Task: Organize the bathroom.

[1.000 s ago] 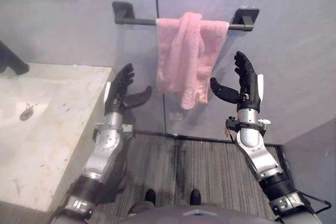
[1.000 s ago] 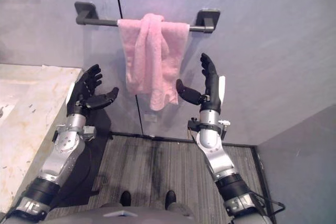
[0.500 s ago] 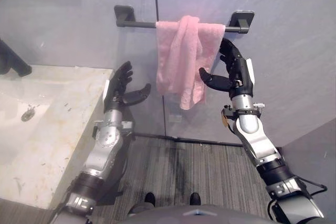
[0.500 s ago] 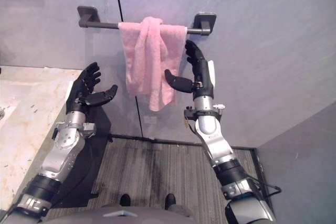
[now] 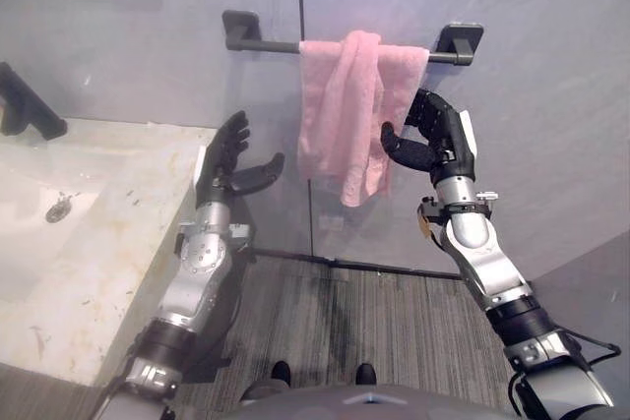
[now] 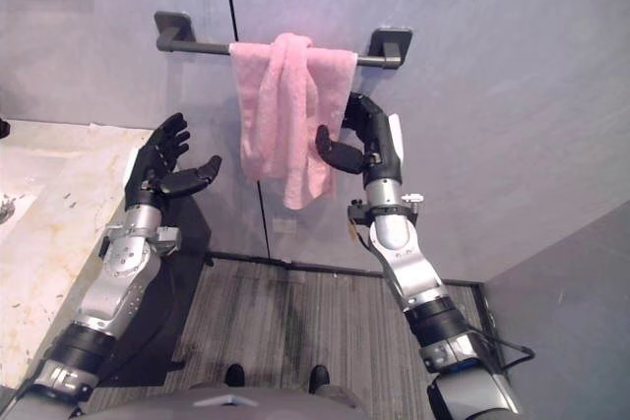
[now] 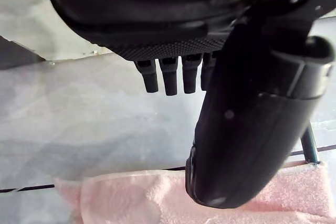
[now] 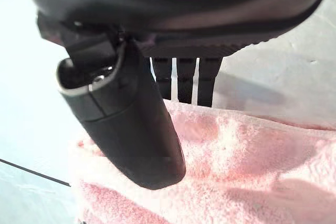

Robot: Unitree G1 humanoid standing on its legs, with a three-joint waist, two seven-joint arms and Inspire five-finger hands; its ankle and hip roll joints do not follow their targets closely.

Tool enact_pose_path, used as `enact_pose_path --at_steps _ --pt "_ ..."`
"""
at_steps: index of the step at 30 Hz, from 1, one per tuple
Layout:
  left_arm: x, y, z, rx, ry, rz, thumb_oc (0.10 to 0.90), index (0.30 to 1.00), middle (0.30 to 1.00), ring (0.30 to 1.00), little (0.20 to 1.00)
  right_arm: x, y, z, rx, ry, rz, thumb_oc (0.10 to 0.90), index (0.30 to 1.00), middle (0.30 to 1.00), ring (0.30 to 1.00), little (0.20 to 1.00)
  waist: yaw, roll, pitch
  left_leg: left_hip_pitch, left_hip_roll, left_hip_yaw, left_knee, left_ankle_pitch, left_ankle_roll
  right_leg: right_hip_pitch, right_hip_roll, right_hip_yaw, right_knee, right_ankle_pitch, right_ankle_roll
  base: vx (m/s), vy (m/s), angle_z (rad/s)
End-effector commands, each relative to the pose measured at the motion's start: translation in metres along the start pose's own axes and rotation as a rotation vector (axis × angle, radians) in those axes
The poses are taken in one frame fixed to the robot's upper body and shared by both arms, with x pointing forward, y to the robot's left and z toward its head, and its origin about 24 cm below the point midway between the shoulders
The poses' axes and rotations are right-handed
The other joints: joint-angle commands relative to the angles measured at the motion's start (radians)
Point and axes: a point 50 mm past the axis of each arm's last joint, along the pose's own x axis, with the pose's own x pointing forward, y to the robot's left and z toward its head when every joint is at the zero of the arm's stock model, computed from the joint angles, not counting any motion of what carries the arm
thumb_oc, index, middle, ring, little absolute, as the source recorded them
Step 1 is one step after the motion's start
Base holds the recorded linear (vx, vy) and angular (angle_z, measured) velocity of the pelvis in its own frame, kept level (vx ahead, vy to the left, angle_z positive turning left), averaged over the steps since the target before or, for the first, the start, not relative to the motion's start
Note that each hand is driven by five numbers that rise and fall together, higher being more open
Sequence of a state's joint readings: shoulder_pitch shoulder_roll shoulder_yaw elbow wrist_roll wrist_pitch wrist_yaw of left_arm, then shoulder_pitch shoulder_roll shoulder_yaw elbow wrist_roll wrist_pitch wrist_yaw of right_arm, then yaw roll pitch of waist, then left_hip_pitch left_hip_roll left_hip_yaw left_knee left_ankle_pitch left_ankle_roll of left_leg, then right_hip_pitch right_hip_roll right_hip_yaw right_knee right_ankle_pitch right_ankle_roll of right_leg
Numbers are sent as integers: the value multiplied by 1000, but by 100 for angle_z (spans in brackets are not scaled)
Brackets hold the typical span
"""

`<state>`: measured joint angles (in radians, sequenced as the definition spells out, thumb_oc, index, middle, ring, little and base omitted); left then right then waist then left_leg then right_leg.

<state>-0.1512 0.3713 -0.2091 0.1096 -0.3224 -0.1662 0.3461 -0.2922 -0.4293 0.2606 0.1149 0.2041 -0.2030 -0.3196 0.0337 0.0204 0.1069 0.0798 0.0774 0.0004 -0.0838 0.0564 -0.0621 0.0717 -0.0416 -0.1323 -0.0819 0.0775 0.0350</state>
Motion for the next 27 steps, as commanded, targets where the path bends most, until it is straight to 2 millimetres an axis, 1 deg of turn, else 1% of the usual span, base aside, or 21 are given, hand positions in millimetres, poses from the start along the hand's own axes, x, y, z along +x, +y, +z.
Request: enact_pose_path --at_steps 1,10,11,18,21,23,27 --pt "24 -8 34 26 -181 -13 800 900 900 900 900 22 -8 40 33 -219 -56 400 300 300 300 300 4 -46 -122 -55 -4 0 -3 23 13 29 -55 -29 -5 -25 23 34 20 0" --pt "33 -15 44 20 -201 -16 800 900 900 900 900 20 -6 39 39 -217 -33 400 300 300 300 300 -8 -47 -121 -48 -7 4 -3 17 16 29 -58 -25 -5 -25 29 22 10 0" --pt "36 -22 47 11 -208 -45 800 900 900 900 900 20 -3 38 40 -216 -25 400 300 300 300 300 -14 -48 -122 -46 -7 6 -3 14 17 28 -59 -23 -5 -25 30 0 0 0" --pt "45 -33 60 15 -231 -95 800 900 900 900 900 21 5 36 47 -204 4 400 300 300 300 300 -26 -45 -125 -41 -9 11 -3 10 20 29 -60 -14 -5 -26 33 0 0 0" --pt "48 -37 62 14 -226 -118 800 900 900 900 900 21 9 36 49 -201 17 400 300 300 300 300 -30 -44 -127 -39 -9 13 -3 8 22 29 -60 -12 -5 -26 34 0 0 0" --pt "50 -40 63 8 -211 -168 800 900 900 900 900 21 12 37 49 -199 27 400 300 300 300 300 -33 -42 -129 -37 -9 15 -3 7 22 30 -61 -12 -5 -27 35 5 1 -2" --pt "52 -42 64 30 -199 -186 800 900 900 900 900 22 14 37 51 -199 35 400 300 300 300 300 -35 -40 -131 -36 -9 17 -3 6 22 30 -61 -10 -5 -27 36 0 0 0"
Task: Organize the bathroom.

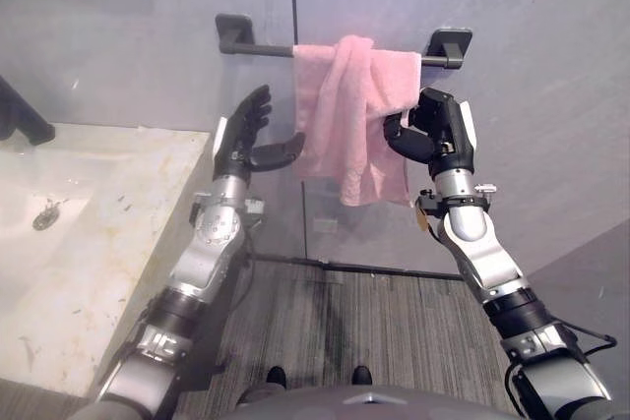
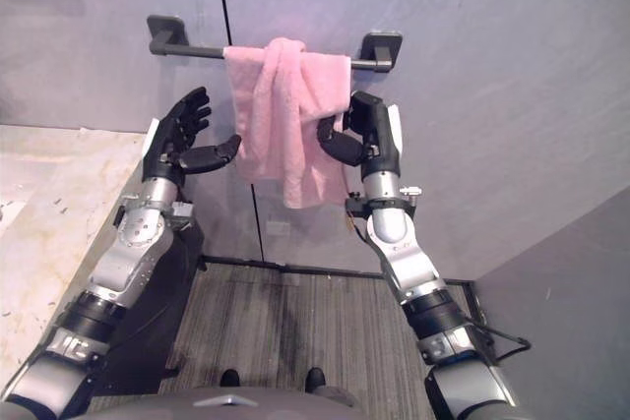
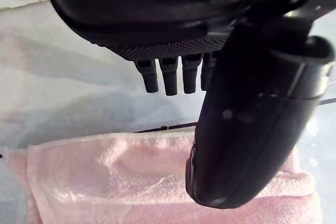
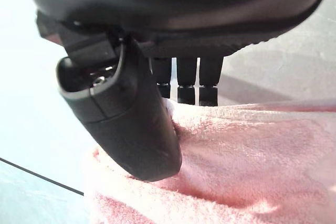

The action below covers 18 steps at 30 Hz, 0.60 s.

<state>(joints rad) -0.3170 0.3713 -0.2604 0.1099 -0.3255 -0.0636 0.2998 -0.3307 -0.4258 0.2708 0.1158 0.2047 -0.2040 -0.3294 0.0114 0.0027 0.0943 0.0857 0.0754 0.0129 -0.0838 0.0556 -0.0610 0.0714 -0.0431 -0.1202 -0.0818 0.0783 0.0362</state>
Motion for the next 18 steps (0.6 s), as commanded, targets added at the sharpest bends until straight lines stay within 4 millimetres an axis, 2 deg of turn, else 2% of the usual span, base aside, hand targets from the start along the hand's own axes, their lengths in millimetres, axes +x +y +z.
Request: enact_pose_path --at_steps 1,3,4,5,6,7,8,10,18 --pt "28 -9 35 31 -148 -56 800 900 900 900 900 15 11 28 43 -163 33 400 300 300 300 300 -13 -22 -118 -41 -7 5 -3 7 21 30 -59 -22 -5 -28 35 0 0 0" --pt "31 -9 35 41 -142 -70 693 740 740 740 740 17 14 28 47 -161 41 400 300 300 300 300 -16 -21 -120 -39 -8 6 -3 6 22 31 -59 -20 -5 -28 35 4 1 -2" --pt "34 -8 37 51 -143 -72 593 589 589 589 589 17 15 28 48 -160 48 400 300 300 300 300 -18 -20 -121 -38 -8 7 -3 6 22 31 -59 -19 -5 -28 35 2 2 -3" --pt "34 -8 37 49 -143 -73 593 589 589 589 589 18 15 29 48 -160 49 400 300 300 300 300 -19 -20 -121 -38 -8 7 -3 6 22 31 -59 -18 -5 -28 35 2 2 -4" --pt "37 -8 38 53 -138 -79 511 467 467 467 467 19 17 29 50 -159 53 400 300 300 300 300 -20 -19 -122 -39 -8 8 -3 7 22 30 -58 -18 -5 -28 35 -1 0 -4" --pt "37 -8 38 56 -136 -81 486 429 429 429 429 19 18 29 52 -159 54 400 300 300 300 300 -20 -19 -122 -40 -8 8 -3 7 21 29 -59 -18 -5 -28 35 -2 0 -3" --pt "39 -8 37 56 -133 -86 414 321 321 321 321 19 19 28 53 -158 58 400 300 300 300 300 -21 -18 -123 -40 -8 10 -3 7 21 29 -59 -18 -5 -27 35 0 0 0" --pt "41 -8 37 63 -127 -84 400 300 300 300 300 18 21 28 56 -158 62 400 300 300 300 300 -23 -17 -125 -41 -7 11 -3 8 21 28 -59 -17 -5 -27 36 5 -2 -2" --pt "50 1 38 120 -136 -24 400 300 300 300 300 20 28 28 72 -156 89 400 300 300 300 300 -33 -17 -133 -44 -8 20 -3 8 22 21 -58 -9 -5 -24 36 0 0 0"
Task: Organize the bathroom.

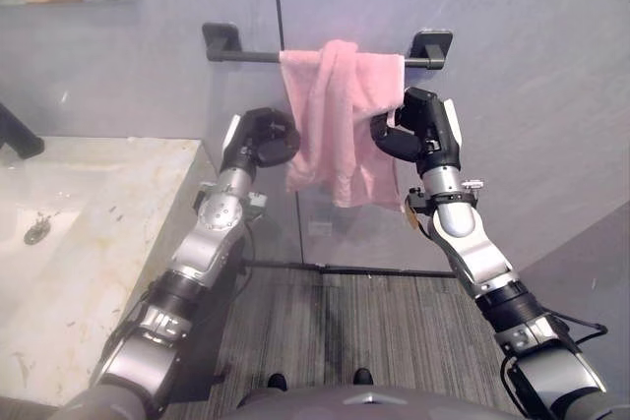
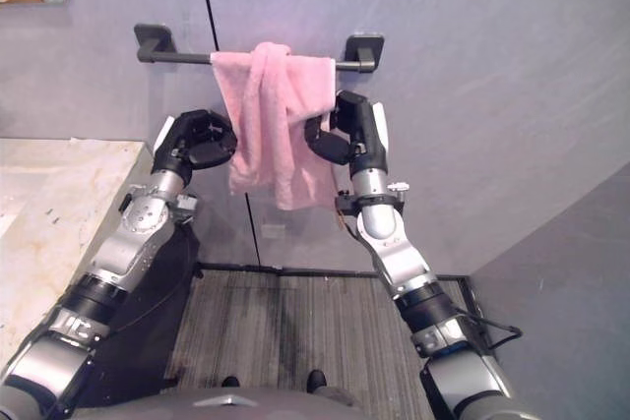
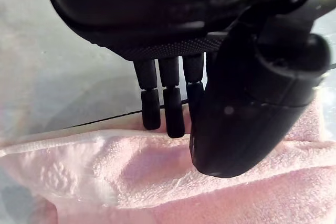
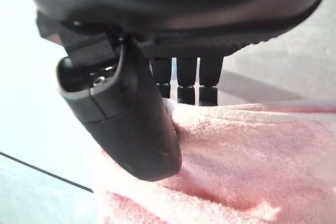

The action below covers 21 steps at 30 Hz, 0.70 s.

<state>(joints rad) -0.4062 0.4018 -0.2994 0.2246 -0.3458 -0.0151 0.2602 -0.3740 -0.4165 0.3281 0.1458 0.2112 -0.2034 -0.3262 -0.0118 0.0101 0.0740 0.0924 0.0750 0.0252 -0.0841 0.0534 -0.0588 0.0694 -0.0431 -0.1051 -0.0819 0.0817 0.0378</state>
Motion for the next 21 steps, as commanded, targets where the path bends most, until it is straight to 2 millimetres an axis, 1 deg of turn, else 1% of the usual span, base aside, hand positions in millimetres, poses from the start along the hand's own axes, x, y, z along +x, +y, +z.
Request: enact_pose_path --at_steps 1,4,8,13,19,20,21 --pt "31 6 48 65 -210 37 400 300 300 300 300 16 12 27 61 -157 36 400 300 300 300 300 -10 -24 -113 -50 -7 9 -3 11 19 22 -58 -24 -5 -27 34 0 0 0" --pt "32 9 47 77 -216 59 400 300 300 300 300 16 13 26 61 -154 35 400 300 300 300 300 -9 -24 -113 -50 -7 9 -3 11 20 22 -59 -25 -5 -27 34 0 0 0" --pt "28 17 48 22 -240 137 400 300 300 300 300 13 9 23 78 -140 0 400 300 300 300 300 -5 -25 -112 -50 -9 7 -3 10 21 24 -61 -29 -5 -28 34 0 0 0" --pt "20 18 42 -12 -237 160 400 300 300 300 300 7 8 19 84 -129 -15 400 300 300 300 300 -2 -28 -108 -47 -11 5 -3 10 23 27 -61 -32 -5 -28 33 0 0 0" --pt "18 23 45 -68 -264 215 400 300 300 300 300 7 6 17 88 -122 -33 400 300 300 300 300 1 -29 -108 -46 -11 5 -3 8 23 28 -63 -36 -5 -28 33 0 0 0" --pt "17 22 46 -74 -266 203 417 326 326 326 326 7 7 17 86 -120 -31 400 300 300 300 300 1 -29 -108 -45 -11 4 -3 8 23 29 -63 -36 -5 -29 32 0 0 0" --pt "16 21 45 -72 -264 197 477 415 415 415 415 6 7 17 86 -120 -30 400 300 300 300 300 1 -29 -108 -45 -11 4 -3 8 23 29 -63 -35 -5 -29 32 0 0 0"
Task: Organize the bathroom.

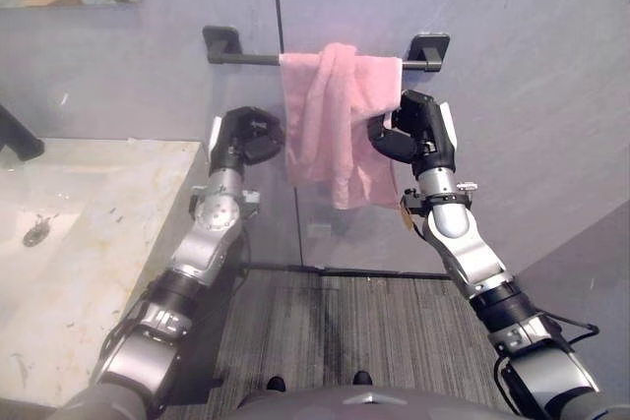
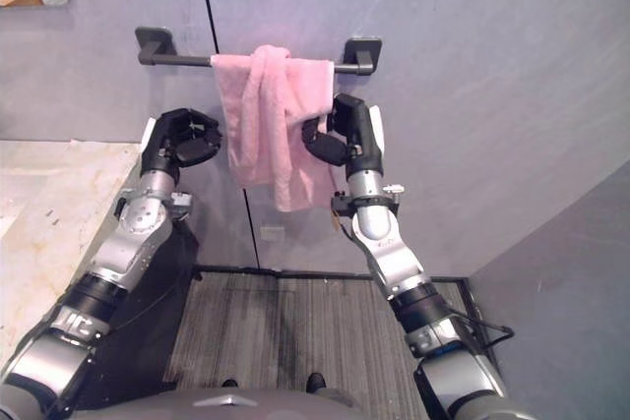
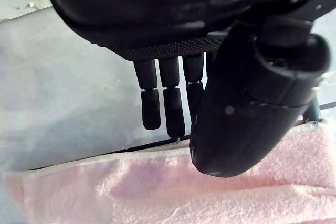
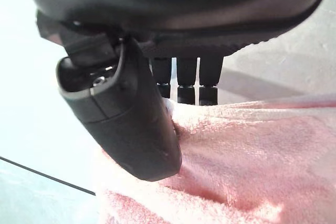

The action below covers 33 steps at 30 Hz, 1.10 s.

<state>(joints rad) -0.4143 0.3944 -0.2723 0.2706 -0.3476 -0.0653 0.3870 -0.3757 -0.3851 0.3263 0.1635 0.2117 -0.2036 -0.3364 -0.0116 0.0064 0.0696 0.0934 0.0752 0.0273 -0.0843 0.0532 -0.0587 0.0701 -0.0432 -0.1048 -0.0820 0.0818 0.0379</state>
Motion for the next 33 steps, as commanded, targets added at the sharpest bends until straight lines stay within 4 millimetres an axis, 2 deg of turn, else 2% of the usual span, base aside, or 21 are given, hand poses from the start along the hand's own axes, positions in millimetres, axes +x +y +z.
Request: enact_pose_path --at_steps 1,15,22,33 --pt "15 1 45 -74 -232 9 800 900 900 900 900 5 4 20 62 -133 -9 400 300 300 300 300 0 -26 -104 -46 -11 1 -3 9 23 29 -62 -34 -5 -28 33 0 0 0" --pt "16 -15 44 -64 -178 -149 800 900 900 900 900 6 7 21 47 -130 20 400 300 300 300 300 2 -20 -107 -49 -10 -1 -3 12 24 26 -61 -40 -5 -27 34 0 0 0" --pt "22 -19 52 -64 -188 -162 800 900 900 900 900 10 15 23 54 -135 41 400 300 300 300 300 -7 -17 -107 -46 -8 4 -3 10 23 26 -58 -30 -5 -28 31 0 0 0" --pt "25 -23 54 -58 -178 -200 800 900 900 900 900 11 16 24 62 -136 47 400 300 300 300 300 -10 -18 -109 -48 -9 5 -3 10 22 24 -59 -29 -5 -28 32 0 0 0"
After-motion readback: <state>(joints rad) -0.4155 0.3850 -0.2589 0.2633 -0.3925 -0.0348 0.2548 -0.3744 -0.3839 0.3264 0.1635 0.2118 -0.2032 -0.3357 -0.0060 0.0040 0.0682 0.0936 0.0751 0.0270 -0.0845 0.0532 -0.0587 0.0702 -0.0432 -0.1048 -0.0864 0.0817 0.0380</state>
